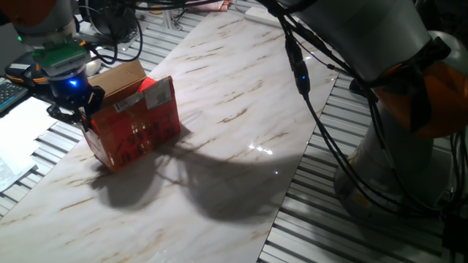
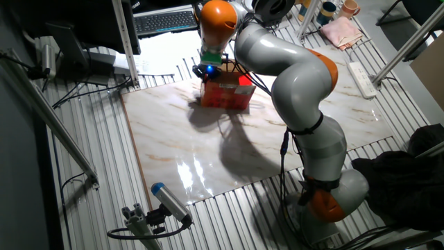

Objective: Cover the box

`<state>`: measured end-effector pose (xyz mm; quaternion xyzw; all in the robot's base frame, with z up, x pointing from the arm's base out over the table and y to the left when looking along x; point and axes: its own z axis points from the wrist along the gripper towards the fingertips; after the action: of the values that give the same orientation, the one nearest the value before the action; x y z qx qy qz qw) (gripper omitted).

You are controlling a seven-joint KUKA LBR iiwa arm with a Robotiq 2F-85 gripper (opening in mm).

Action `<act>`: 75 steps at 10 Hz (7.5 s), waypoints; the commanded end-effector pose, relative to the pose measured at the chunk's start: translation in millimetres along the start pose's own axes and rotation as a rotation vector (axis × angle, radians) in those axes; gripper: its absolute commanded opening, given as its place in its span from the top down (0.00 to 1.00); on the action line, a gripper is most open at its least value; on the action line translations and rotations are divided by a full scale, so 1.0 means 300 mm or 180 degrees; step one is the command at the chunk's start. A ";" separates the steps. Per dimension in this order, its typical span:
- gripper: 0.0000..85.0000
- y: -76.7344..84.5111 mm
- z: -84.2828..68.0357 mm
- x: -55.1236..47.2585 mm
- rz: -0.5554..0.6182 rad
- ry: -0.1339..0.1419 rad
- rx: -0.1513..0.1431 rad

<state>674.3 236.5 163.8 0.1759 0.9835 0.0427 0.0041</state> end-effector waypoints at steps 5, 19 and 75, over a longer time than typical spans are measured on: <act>0.40 0.006 -0.025 0.001 0.0094 0.0014 0.0103; 1.00 -0.070 -0.257 0.136 -0.0632 0.0392 -0.0143; 1.00 0.000 -0.219 0.109 -0.0338 0.0082 -0.0374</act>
<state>642.2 242.7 229.9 0.1221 0.9872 0.1021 0.0050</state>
